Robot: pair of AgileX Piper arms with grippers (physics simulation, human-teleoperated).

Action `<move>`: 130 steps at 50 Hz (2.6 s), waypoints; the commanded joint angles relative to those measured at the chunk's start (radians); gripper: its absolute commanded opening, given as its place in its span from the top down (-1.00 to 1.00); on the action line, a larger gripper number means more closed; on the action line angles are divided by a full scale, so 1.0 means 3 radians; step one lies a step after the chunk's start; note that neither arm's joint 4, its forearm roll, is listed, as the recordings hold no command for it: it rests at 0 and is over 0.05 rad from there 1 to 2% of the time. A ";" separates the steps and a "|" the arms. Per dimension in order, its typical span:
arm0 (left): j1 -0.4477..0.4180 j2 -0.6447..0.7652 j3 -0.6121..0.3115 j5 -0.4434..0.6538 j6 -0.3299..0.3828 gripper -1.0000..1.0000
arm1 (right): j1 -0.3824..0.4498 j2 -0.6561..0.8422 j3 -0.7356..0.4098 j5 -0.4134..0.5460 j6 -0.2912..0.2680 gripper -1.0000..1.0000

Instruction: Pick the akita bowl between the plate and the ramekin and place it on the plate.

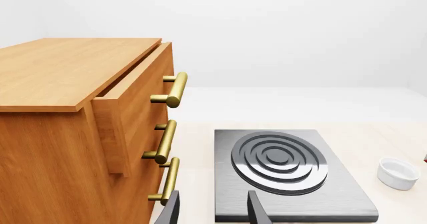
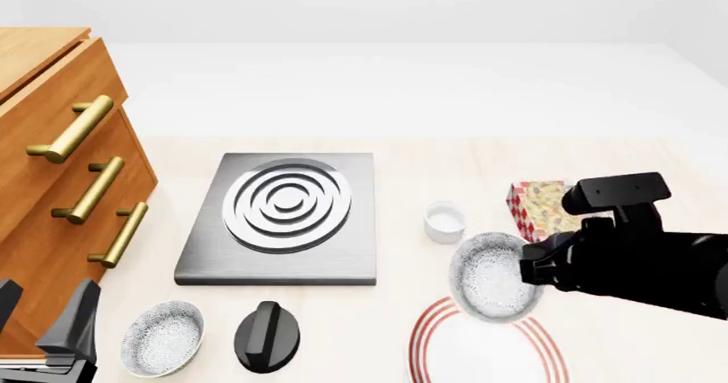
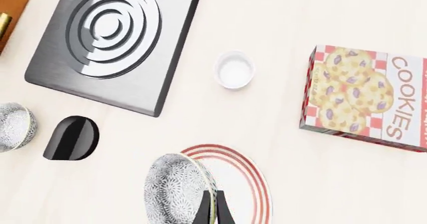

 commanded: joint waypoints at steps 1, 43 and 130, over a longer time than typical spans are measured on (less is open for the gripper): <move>0.0000 0.0000 0.0000 0.0000 0.0000 -1.00 | 0.0065 -0.0211 0.0209 0.0063 -0.0025 1.00; 0.0000 0.0000 0.0000 0.0000 0.0000 -1.00 | 0.0216 -0.0325 0.0852 -0.0213 0.0003 1.00; 0.0000 0.0000 0.0000 0.0000 0.0000 -1.00 | -0.0247 -0.0439 0.0489 0.0022 -0.0188 -1.00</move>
